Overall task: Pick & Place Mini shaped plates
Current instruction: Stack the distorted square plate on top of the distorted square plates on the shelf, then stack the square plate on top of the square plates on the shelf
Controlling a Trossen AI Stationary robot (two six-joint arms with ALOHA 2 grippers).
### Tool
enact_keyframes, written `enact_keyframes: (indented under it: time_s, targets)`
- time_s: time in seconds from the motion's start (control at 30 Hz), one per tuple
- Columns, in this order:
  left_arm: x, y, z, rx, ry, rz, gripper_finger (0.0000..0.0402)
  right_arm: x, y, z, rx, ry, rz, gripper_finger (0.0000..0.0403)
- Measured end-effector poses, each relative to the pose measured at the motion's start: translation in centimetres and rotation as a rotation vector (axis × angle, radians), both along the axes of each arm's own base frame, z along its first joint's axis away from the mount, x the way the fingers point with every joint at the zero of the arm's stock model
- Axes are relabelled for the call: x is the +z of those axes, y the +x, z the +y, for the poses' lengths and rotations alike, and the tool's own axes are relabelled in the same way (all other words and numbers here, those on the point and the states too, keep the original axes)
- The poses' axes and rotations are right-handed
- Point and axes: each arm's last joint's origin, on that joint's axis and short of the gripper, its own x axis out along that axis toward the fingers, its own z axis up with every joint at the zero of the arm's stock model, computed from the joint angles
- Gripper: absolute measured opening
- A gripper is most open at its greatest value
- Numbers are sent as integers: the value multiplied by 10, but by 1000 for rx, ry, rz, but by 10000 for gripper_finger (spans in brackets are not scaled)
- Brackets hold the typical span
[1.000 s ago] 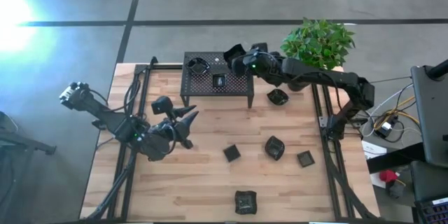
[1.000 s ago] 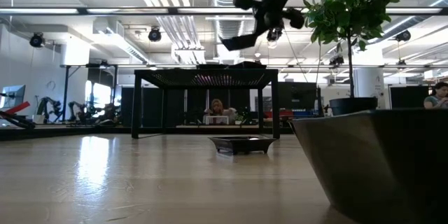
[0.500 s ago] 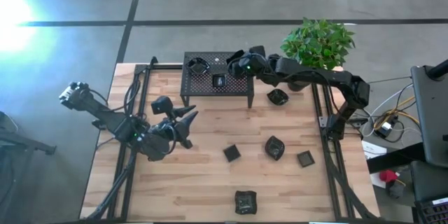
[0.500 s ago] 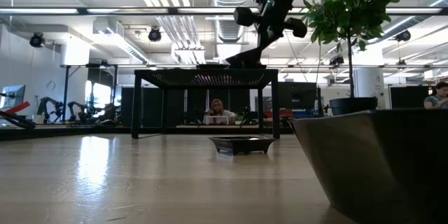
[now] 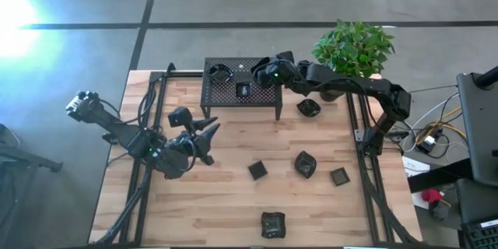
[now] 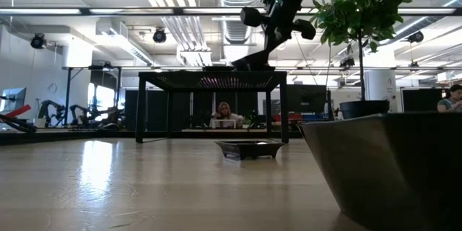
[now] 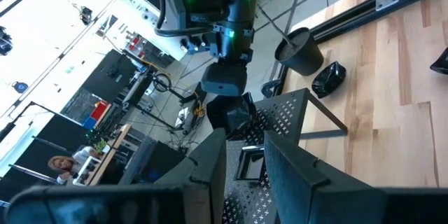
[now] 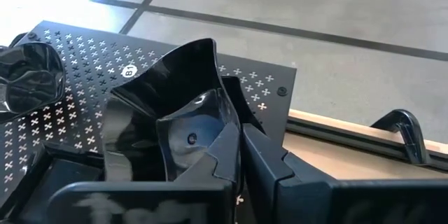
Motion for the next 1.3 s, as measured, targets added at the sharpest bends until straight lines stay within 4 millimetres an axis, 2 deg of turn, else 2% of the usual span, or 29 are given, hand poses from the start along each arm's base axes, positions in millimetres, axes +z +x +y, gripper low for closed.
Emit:
enact_keyframes:
  time_s: [0.5, 0.67, 0.83, 1.07, 1.2, 1.3]
  targets:
    - [0, 0, 0, 0, 0, 0, 97, 0, 0, 0, 0, -1, 1, 89]
    - [0, 0, 0, -1, 0, 0, 97, 2, -1, 0, 22, -14, 21, 99]
    - [0, 0, 0, -1, -1, 0, 97, 17, -7, 5, 65, -41, 17, 95]
    - [0, 0, 0, 0, -1, 0, 97, 42, -1, 34, 265, -143, 88, 46]
    - [0, 0, 0, 2, -9, -7, 97, 51, 6, 61, 410, -208, 146, 14]
    - [0, 0, 0, 4, -19, -15, 97, 55, 9, 84, 525, -254, 199, 9]
